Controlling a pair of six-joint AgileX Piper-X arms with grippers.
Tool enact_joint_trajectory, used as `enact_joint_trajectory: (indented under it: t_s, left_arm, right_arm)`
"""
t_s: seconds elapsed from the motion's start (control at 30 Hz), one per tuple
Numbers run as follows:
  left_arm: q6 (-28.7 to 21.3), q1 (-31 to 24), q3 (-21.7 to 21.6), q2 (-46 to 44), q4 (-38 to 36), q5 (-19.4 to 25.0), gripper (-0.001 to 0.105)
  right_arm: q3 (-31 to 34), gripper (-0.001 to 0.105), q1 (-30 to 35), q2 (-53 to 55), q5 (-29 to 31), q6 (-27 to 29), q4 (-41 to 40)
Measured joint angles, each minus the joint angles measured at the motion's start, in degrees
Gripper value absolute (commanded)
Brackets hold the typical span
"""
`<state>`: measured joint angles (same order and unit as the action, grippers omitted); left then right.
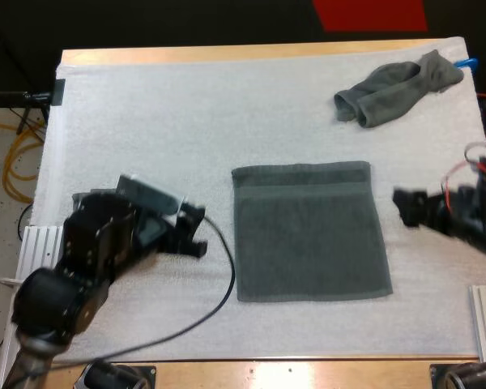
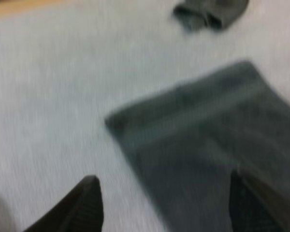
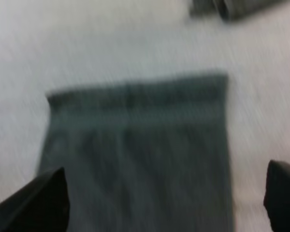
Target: Pick towel from pile fold and stack
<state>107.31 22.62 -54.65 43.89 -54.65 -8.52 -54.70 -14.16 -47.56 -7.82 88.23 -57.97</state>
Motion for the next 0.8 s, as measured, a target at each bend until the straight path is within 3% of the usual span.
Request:
enact_joint_trajectory:
  t_s: [0.17,0.4,0.63,0.8]
  left_arm:
    - [1.63,0.0,1.29,-2.51,-8.41,-0.12,0.056]
    - [4.95,0.0,8.69,-4.59,-9.6,-4.11,0.056]
    - [6.28,0.0,13.11,-4.44,-8.61,-5.99,0.056]
    - [6.26,0.0,13.3,-4.44,-7.61,-6.31,0.056]
  right_arm:
    - [2.97,0.079,0.0,4.24,0.0,0.02,-8.79]
    - [16.21,0.079,0.0,6.27,-0.48,-2.44,-10.84]
    - [26.44,0.079,0.0,0.06,-8.24,-10.77,-1.02]
    - [27.8,0.079,0.0,-8.87,-10.84,-13.64,6.68]
